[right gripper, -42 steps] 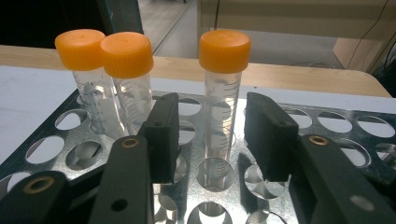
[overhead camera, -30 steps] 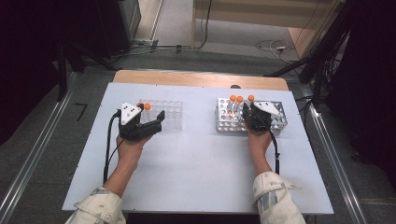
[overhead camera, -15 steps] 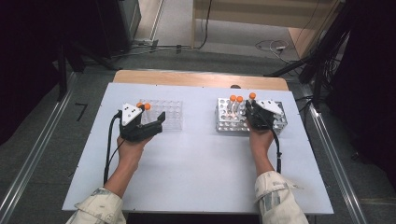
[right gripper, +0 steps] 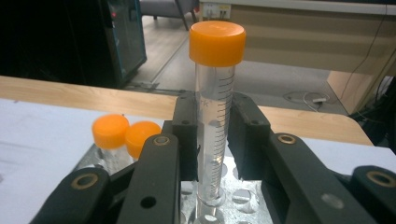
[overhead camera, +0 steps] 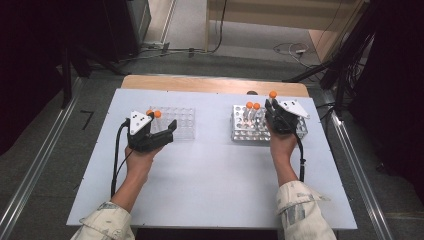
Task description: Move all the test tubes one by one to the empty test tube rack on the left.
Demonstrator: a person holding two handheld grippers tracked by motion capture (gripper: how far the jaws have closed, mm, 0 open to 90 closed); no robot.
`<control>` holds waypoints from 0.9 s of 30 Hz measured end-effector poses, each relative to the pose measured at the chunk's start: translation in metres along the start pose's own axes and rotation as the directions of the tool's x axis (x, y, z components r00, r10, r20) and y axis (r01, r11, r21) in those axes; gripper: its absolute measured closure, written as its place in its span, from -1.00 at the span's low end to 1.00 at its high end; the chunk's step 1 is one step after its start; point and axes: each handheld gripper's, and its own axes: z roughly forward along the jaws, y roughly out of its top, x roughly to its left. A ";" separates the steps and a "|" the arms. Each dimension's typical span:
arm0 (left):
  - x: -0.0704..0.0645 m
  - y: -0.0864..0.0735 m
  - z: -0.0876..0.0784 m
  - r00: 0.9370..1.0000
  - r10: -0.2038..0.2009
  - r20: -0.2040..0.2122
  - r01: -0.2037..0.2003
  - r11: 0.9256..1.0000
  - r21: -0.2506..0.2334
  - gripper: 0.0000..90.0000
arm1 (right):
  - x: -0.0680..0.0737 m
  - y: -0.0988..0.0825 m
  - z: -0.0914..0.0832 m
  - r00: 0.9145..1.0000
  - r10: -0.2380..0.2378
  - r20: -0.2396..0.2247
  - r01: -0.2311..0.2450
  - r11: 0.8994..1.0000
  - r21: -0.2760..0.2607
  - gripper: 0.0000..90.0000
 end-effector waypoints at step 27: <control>-0.008 0.003 0.002 1.000 0.002 0.005 -0.002 1.000 -0.008 -0.56 | 0.050 0.008 -0.034 0.966 -0.059 -0.250 0.071 0.997 0.042 0.59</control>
